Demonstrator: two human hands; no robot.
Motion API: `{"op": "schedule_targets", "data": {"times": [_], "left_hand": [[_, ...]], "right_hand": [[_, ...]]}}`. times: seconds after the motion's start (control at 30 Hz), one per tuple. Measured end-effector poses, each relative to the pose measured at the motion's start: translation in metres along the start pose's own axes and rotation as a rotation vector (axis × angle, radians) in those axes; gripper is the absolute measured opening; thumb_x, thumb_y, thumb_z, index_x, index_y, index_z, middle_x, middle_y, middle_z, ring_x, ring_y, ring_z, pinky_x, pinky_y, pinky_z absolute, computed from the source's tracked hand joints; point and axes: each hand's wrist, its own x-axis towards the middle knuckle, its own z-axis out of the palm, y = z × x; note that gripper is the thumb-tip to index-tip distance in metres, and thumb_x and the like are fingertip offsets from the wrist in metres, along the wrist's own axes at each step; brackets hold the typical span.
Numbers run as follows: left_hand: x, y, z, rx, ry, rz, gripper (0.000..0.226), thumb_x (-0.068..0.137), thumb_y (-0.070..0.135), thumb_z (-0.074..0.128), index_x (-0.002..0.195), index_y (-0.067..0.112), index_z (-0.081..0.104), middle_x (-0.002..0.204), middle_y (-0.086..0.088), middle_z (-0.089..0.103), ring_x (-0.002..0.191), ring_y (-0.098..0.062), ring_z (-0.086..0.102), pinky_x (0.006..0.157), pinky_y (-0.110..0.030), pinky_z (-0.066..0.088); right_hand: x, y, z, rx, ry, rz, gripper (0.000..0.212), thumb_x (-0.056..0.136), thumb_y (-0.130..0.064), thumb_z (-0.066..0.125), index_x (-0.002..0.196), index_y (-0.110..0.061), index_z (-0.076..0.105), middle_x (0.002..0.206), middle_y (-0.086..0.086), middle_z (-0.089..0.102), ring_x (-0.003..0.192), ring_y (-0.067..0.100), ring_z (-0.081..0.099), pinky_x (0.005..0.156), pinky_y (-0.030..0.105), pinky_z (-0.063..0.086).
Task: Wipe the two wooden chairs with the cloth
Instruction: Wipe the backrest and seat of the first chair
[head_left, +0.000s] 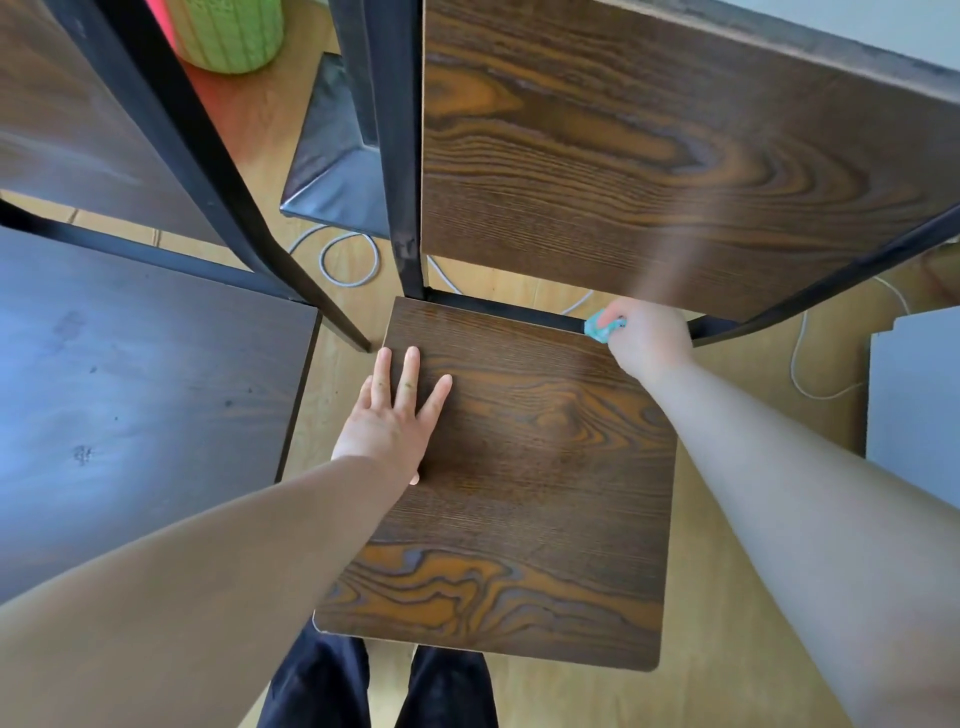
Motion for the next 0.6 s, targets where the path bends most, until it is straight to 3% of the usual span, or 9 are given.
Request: {"op": "schedule_targets", "data": {"times": [0.13, 0.3, 0.4, 0.6], "left_hand": [[0.001, 0.000, 0.000, -0.002, 0.002, 0.001, 0.125, 0.087, 0.045, 0.071, 0.148, 0.021, -0.036, 0.155, -0.022, -0.037, 0.143, -0.050, -0.028, 0.121, -0.053, 0.007], [0.000, 0.000, 0.001, 0.007, 0.005, -0.002, 0.125, 0.087, 0.045, 0.071, 0.148, 0.021, -0.035, 0.156, -0.022, -0.036, 0.144, -0.049, -0.027, 0.121, -0.053, 0.007], [0.000, 0.000, 0.000, 0.002, -0.001, -0.009, 0.126, 0.086, 0.045, 0.073, 0.149, 0.022, -0.034, 0.156, -0.021, -0.037, 0.144, -0.048, -0.027, 0.121, -0.053, 0.008], [0.002, 0.001, 0.002, 0.009, -0.003, -0.014, 0.128, 0.085, 0.046, 0.073, 0.148, 0.023, -0.036, 0.156, -0.020, -0.038, 0.144, -0.048, -0.027, 0.121, -0.053, 0.008]], "right_hand": [[-0.004, -0.010, 0.006, 0.275, 0.038, 0.075, 0.029, 0.097, -0.009, 0.053, 0.110, -0.025, 0.072, 0.117, 0.004, 0.061, 0.100, 0.023, 0.055, 0.078, 0.023, 0.042], [-0.009, -0.037, 0.019, 0.756, -0.002, 0.095, 0.029, 0.089, -0.005, 0.059, 0.096, -0.029, 0.074, 0.101, -0.008, 0.069, 0.098, 0.014, 0.064, 0.085, 0.028, 0.054], [-0.010, -0.058, 0.031, 0.856, 0.005, 0.058, 0.028, 0.088, -0.005, 0.063, 0.101, -0.026, 0.075, 0.105, -0.009, 0.070, 0.101, 0.010, 0.063, 0.092, 0.032, 0.054], [-0.014, -0.061, 0.041, 0.924, 0.022, 0.074, 0.027, 0.090, -0.007, 0.064, 0.106, -0.027, 0.074, 0.110, -0.009, 0.068, 0.105, 0.009, 0.062, 0.087, 0.025, 0.054]]}}
